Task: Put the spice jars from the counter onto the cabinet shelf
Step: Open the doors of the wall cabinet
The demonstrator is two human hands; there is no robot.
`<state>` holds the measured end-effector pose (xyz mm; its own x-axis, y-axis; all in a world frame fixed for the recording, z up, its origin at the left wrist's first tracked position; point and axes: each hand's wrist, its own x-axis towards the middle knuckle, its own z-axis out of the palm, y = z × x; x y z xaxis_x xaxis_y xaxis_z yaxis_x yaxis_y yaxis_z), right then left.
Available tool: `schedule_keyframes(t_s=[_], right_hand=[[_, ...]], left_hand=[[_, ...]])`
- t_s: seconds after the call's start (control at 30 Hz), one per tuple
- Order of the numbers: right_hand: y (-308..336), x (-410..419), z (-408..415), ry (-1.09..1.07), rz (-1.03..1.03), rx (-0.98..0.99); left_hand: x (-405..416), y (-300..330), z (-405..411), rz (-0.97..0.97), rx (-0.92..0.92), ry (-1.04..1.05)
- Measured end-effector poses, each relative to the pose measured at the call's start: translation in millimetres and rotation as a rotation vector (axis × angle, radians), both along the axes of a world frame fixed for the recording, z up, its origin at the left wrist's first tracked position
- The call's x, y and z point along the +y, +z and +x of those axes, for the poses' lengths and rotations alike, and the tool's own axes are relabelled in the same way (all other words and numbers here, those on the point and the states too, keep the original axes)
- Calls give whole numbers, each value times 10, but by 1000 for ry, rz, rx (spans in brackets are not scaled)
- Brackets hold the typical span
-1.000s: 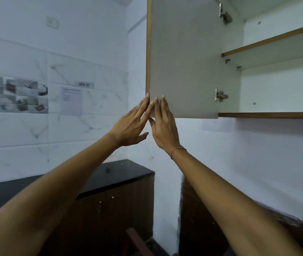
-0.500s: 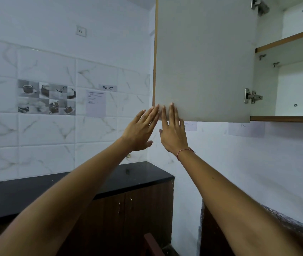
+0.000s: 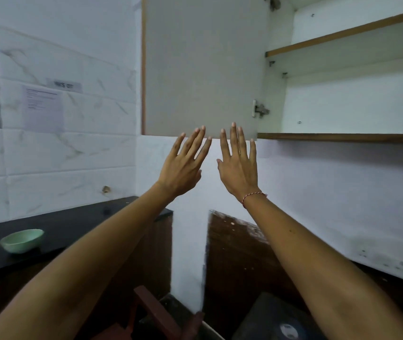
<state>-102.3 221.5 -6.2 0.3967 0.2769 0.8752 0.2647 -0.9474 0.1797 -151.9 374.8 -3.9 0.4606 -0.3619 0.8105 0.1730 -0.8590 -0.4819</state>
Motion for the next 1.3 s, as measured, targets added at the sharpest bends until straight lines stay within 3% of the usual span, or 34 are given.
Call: schedule_keyframes(t_s=[0.3, 0.63, 0.93, 1.3], right_hand=[[-148, -1840, 58, -333, -72, -14], [158, -3438, 63, -587, -58, -73], [403, -4033, 312, -740, -79, -13], [467, -4013, 183, -963, -219, -72]], left_hand=[[-1730, -185, 632, -118, 120, -344], [-3571, 39, 1086, -145, 144, -640], [-4357, 387, 1469, -47, 157, -712], [-4648, 604, 1615, 91, 114, -876]])
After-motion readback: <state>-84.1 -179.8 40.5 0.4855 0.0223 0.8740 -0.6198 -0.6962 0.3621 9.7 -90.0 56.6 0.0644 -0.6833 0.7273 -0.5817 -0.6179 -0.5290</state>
